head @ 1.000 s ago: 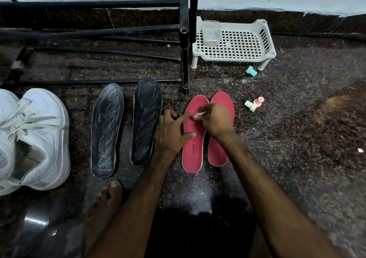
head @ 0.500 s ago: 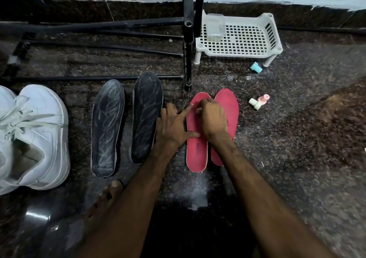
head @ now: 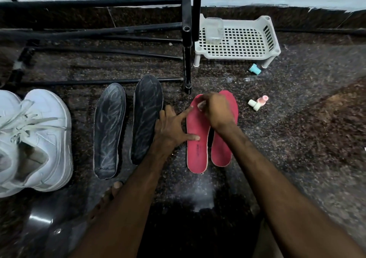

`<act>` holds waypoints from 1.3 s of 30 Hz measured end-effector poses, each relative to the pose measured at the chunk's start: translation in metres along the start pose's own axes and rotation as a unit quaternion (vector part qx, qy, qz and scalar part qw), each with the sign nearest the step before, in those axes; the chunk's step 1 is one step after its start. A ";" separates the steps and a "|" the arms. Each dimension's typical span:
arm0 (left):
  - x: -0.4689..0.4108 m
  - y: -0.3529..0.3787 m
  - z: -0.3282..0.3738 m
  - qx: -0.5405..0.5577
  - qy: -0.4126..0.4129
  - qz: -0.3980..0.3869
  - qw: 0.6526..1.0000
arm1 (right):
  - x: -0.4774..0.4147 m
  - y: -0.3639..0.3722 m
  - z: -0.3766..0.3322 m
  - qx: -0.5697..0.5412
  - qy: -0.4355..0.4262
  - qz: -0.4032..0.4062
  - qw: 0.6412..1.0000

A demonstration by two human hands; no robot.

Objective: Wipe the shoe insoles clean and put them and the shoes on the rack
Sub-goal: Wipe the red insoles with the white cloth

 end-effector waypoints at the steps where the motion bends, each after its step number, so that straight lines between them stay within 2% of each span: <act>1: -0.001 0.000 -0.001 0.000 0.002 -0.005 1.000 | 0.000 0.002 -0.001 0.018 0.001 -0.009 1.000; 5: -0.001 0.001 -0.001 -0.003 -0.001 -0.004 1.000 | 0.008 0.016 0.003 0.060 0.002 -0.031 0.998; 8: 0.000 0.001 0.000 -0.015 -0.003 0.008 1.000 | 0.015 0.026 -0.003 0.033 -0.002 -0.041 0.999; 14: -0.002 0.001 -0.001 -0.007 0.004 0.006 1.000 | 0.056 0.033 -0.028 0.032 -0.070 -0.066 0.995; 17: -0.002 0.003 -0.001 -0.013 0.011 -0.023 1.000 | 0.053 0.030 -0.018 -0.009 -0.036 -0.096 0.995; 19: -0.002 0.003 -0.002 -0.022 0.017 -0.046 0.999 | 0.041 0.016 -0.006 -0.039 -0.009 -0.056 0.998; 21: -0.001 0.004 -0.002 -0.029 0.018 -0.065 0.997 | 0.038 0.010 0.001 -0.014 -0.007 -0.036 0.999; 25: 0.000 0.002 0.001 -0.040 0.015 -0.053 0.998 | 0.058 0.021 -0.016 0.044 -0.036 -0.069 0.996; 28: 0.001 0.001 0.001 -0.040 0.022 -0.050 0.998 | 0.075 0.034 -0.034 0.048 -0.067 -0.096 0.992; 31: 0.001 0.000 0.003 -0.040 0.027 -0.045 0.998 | 0.069 0.032 -0.028 0.003 -0.038 -0.129 0.991; 32: 0.001 0.000 0.002 -0.040 0.025 -0.047 0.998 | 0.062 0.027 -0.022 -0.024 -0.020 -0.128 0.991; 34: 0.000 0.000 0.002 -0.036 0.017 -0.056 0.998 | 0.042 0.013 -0.007 -0.042 0.008 -0.072 0.996; 36: 0.001 0.001 0.000 -0.031 0.012 -0.068 0.997 | 0.024 0.004 -0.001 -0.001 0.004 -0.025 1.000; 39: 0.000 0.003 0.000 -0.028 0.014 -0.069 0.997 | 0.012 0.005 -0.005 0.100 0.000 -0.031 0.995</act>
Point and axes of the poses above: each hand's wrist, its own x-axis away from the middle knuckle, its own y-axis out of the palm, z = x × y, the point moved 7 cm from there along -x, towards the middle knuckle, and after that the axes turned 7 degrees about z, right-handed, at the moved point
